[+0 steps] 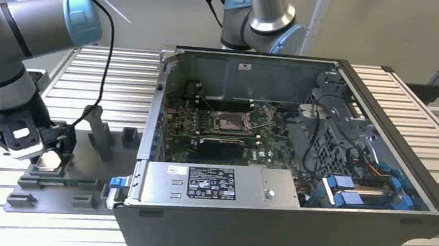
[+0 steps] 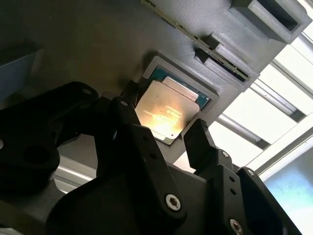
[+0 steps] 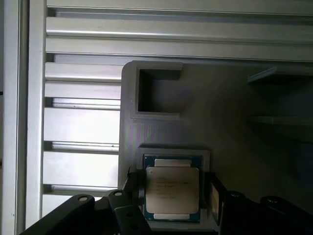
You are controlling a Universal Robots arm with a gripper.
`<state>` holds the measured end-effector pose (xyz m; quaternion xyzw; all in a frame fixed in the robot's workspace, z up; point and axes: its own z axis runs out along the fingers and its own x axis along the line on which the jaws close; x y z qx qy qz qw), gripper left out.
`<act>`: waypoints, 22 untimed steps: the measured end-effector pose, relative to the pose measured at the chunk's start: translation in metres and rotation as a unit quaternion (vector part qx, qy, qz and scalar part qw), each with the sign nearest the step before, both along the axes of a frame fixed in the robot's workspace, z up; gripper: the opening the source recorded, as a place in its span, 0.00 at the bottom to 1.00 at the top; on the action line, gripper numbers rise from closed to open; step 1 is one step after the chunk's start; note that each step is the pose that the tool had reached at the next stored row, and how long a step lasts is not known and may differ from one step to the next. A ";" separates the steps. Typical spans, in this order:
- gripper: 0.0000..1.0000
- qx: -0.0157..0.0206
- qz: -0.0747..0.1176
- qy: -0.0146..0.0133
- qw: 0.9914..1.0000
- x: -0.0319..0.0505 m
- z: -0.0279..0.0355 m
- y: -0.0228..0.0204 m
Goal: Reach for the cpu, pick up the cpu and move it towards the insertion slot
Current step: 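Pick up the cpu and move it towards the insertion slot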
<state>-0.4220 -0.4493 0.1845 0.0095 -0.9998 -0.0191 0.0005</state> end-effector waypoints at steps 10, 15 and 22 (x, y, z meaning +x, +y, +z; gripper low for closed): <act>0.00 0.000 0.000 0.000 1.000 0.0000 -0.0003 0.0000; 0.00 0.000 0.000 0.000 1.000 0.0001 0.0003 0.0000; 0.00 0.000 0.000 0.000 1.000 0.0000 0.0138 0.0000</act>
